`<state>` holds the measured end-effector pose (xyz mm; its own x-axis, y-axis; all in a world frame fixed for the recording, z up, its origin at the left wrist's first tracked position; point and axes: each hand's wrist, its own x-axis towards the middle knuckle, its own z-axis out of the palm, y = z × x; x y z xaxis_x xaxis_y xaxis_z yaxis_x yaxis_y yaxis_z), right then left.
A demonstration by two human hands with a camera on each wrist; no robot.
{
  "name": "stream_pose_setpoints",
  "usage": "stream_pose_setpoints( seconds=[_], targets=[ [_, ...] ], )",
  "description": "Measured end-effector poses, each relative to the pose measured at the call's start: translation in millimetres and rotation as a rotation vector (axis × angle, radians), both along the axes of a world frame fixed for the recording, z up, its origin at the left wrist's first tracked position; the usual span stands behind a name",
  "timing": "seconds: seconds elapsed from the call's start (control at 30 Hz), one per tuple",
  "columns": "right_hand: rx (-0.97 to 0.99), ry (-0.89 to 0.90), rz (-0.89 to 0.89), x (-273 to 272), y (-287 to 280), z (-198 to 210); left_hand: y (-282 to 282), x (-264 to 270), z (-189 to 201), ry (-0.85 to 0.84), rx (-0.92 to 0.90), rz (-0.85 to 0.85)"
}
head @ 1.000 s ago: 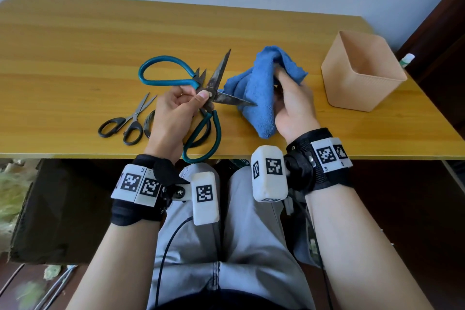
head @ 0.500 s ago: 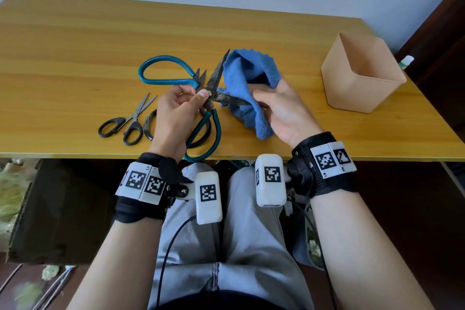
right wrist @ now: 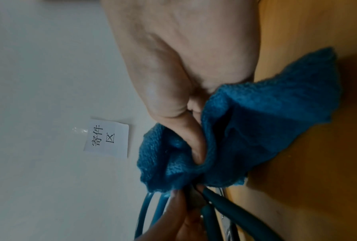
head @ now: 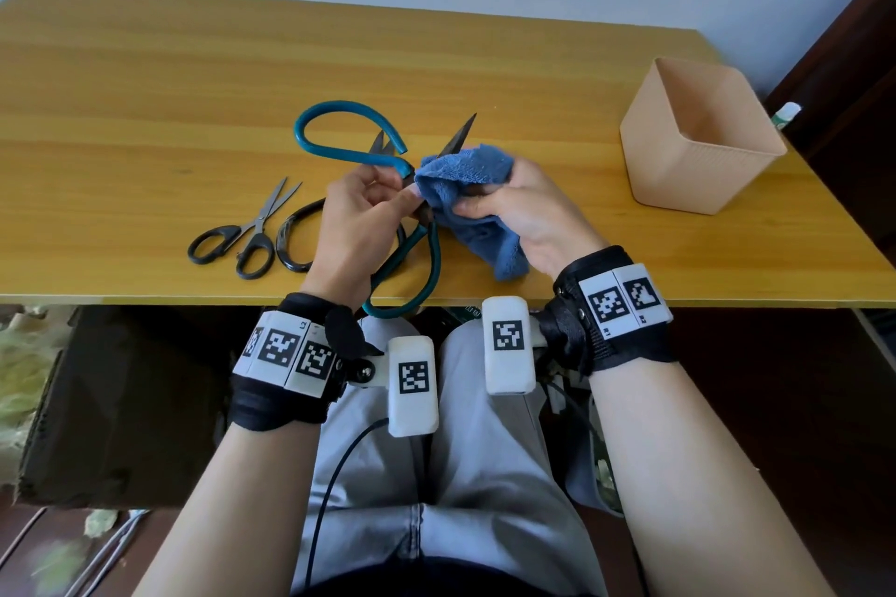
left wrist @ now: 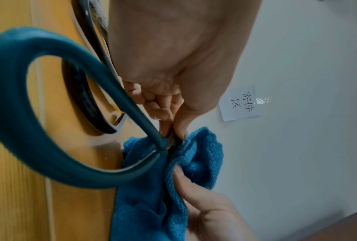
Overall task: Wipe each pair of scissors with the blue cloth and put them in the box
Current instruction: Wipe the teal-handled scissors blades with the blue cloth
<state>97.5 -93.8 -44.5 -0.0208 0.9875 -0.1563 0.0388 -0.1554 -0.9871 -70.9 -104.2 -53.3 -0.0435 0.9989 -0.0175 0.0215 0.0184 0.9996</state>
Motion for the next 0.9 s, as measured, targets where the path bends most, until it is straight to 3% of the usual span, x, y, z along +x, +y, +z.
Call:
stream_pose_setpoints(
  seconds=[0.3, 0.9],
  targets=[
    [-0.019, 0.053, 0.027, -0.1, -2.9, -0.7, 4.5, -1.6, -0.1, 0.057, 0.021, -0.039],
    [-0.008, 0.020, -0.006, 3.2, -6.9, -11.7, 7.5, -8.7, 1.8, -0.041, -0.019, 0.020]
  ],
)
